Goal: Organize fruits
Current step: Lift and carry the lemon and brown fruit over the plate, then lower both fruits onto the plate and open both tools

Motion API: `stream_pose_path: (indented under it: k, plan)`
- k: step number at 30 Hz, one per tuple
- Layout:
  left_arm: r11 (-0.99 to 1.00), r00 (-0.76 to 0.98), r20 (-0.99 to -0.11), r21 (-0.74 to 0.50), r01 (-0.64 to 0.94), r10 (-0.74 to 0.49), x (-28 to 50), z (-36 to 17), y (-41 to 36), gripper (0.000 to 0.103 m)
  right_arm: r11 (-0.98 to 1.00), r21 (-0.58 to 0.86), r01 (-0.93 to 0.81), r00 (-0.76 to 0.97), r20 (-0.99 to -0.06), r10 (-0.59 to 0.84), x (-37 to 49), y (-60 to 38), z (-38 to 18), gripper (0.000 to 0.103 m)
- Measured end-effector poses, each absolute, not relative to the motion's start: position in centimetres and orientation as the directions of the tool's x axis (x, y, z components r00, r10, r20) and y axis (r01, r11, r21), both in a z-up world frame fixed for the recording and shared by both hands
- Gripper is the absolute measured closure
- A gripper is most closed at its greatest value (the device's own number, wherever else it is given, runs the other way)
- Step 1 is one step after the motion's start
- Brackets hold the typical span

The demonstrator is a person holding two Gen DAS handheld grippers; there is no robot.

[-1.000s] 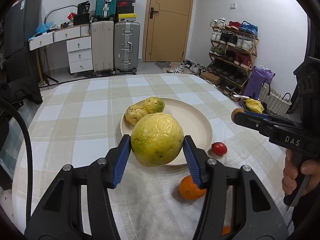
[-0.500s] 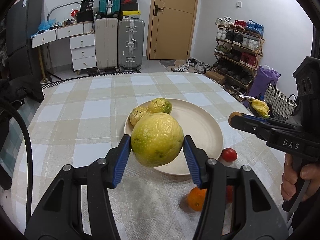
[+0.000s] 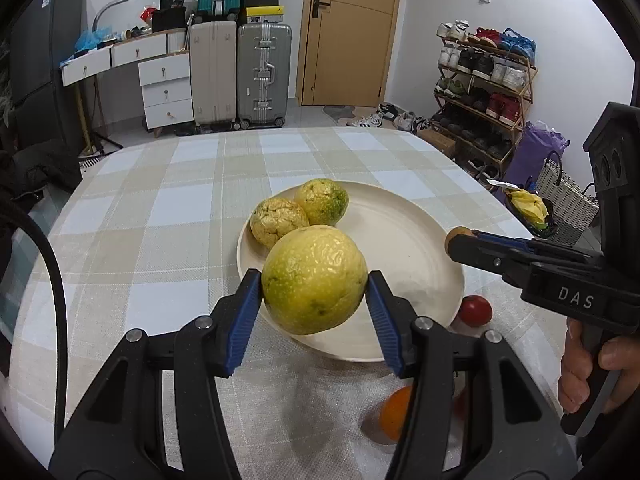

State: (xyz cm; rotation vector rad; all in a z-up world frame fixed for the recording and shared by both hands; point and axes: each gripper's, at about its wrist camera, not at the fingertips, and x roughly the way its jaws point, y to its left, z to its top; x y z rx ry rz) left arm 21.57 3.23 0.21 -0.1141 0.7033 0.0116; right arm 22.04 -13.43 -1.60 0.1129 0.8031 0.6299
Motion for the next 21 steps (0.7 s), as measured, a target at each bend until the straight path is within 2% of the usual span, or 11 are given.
stream_pose_path:
  k: [21]
  plan:
    - [0.996, 0.715, -0.698, -0.070, -0.047, -0.015, 24.8, -2.5, 2.1, 0.052, 0.818, 0.318, -0.479, 0.484, -0.682, 0.548, 23.7, -12.0, -3.5, 0.074]
